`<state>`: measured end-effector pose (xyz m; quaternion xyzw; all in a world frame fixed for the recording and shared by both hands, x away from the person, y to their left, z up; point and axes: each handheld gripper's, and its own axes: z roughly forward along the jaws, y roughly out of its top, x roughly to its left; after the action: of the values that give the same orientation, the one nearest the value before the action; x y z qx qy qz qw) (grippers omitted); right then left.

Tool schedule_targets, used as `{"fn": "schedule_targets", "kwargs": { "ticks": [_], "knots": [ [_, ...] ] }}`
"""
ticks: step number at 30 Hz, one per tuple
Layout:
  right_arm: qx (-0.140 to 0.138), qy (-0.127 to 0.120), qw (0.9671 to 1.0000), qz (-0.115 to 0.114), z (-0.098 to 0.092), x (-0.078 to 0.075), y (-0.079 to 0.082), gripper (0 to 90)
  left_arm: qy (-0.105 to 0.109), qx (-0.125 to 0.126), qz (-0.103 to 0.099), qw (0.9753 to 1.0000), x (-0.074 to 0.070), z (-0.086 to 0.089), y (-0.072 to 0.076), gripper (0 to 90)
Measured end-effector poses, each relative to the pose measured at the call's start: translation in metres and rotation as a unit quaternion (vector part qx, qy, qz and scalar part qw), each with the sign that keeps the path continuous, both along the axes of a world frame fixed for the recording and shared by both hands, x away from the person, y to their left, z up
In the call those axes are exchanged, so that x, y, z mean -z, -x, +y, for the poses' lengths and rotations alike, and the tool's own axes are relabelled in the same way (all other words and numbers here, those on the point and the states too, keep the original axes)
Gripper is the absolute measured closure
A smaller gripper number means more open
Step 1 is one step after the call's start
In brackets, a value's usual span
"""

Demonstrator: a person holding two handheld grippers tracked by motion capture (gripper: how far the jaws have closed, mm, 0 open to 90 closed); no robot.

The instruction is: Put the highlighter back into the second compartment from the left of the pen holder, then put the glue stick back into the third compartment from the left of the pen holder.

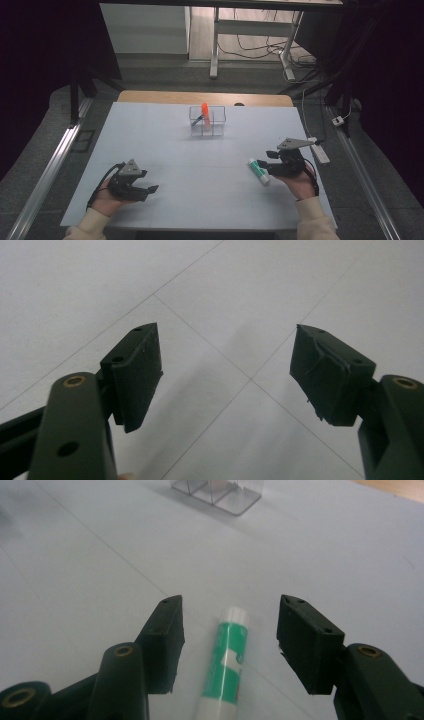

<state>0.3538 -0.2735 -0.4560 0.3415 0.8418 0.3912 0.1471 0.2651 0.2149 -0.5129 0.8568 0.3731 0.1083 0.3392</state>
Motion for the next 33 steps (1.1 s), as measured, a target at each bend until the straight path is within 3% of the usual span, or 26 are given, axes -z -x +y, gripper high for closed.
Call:
{"fn": "schedule_targets", "kwargs": {
  "ticks": [6,8,14,28,33],
  "knots": [
    [0.005,0.025,0.9994,0.024,-0.004,-0.002,0.001,42.6,-0.001,0.001,-0.001,1.0,0.0,0.0,0.0,28.4],
    [0.002,0.036,0.9985,0.041,-0.004,-0.001,-0.001,42.2,-0.001,0.0,-0.001,1.0,0.0,0.0,0.001,28.4],
    [0.008,0.065,0.9958,0.064,-0.001,0.003,-0.002,41.9,-0.003,0.001,-0.003,1.0,-0.001,0.0,0.001,28.4],
    [0.021,0.097,0.991,0.089,-0.002,0.011,-0.006,40.1,-0.005,0.0,-0.004,1.0,0.0,-0.001,0.0,28.4],
    [0.017,0.121,0.9879,0.097,0.002,0.013,-0.006,40.2,-0.005,-0.001,-0.006,1.0,-0.001,-0.001,0.001,28.3]
  ]
}}
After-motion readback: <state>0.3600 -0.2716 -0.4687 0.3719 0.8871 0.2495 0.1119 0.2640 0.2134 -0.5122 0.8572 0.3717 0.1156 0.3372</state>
